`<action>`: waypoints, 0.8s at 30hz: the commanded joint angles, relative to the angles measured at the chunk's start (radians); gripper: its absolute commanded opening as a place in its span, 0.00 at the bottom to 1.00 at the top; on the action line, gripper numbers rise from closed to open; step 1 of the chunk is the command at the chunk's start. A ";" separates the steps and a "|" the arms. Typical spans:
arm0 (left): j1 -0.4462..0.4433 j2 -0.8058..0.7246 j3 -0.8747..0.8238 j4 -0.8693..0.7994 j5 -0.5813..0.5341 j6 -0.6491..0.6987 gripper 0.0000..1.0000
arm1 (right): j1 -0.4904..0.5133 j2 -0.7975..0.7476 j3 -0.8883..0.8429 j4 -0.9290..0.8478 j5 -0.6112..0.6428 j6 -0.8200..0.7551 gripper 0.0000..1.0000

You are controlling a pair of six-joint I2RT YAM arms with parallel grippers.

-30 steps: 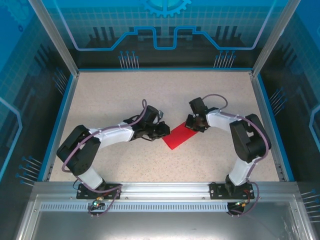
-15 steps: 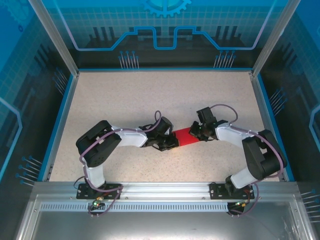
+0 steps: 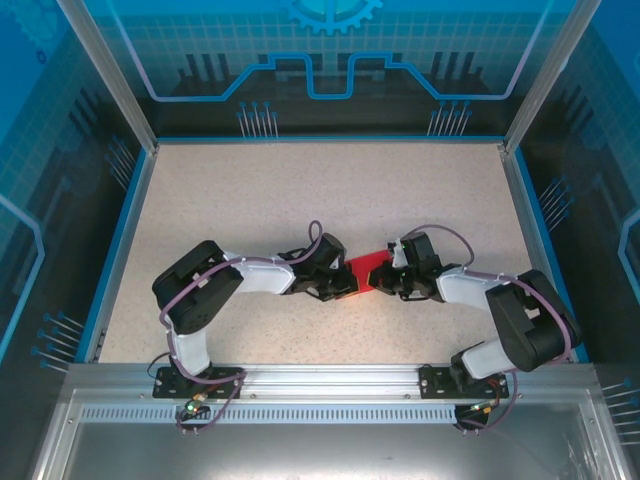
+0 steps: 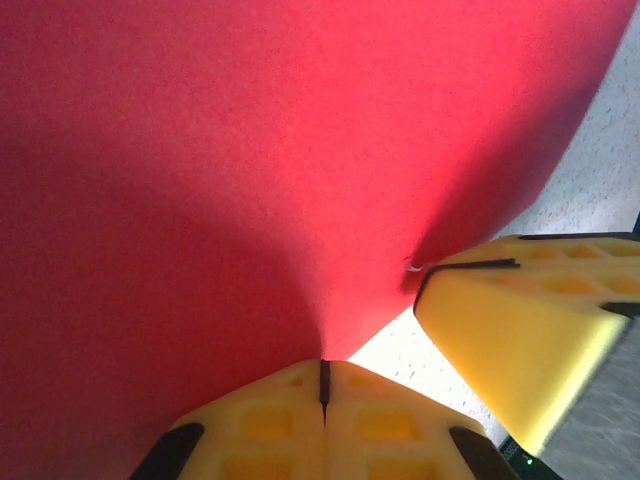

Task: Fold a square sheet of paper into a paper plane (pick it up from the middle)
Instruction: First fold in half a square sheet of paper at the center of the table.

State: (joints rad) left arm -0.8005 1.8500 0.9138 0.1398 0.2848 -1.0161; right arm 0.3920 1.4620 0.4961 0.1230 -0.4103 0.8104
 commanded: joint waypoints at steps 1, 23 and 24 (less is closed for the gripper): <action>0.001 0.020 0.021 -0.013 -0.011 0.001 0.03 | -0.001 0.033 -0.008 0.060 -0.060 -0.020 0.01; 0.001 0.057 0.023 0.036 0.036 -0.004 0.03 | -0.001 0.113 -0.031 0.104 -0.053 -0.030 0.00; 0.001 0.058 0.023 0.024 0.030 -0.004 0.03 | -0.001 0.110 -0.031 0.104 -0.054 -0.030 0.00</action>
State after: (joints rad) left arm -0.8005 1.8908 0.9138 0.2047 0.3119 -1.0187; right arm 0.3920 1.5581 0.4839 0.2188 -0.4480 0.7914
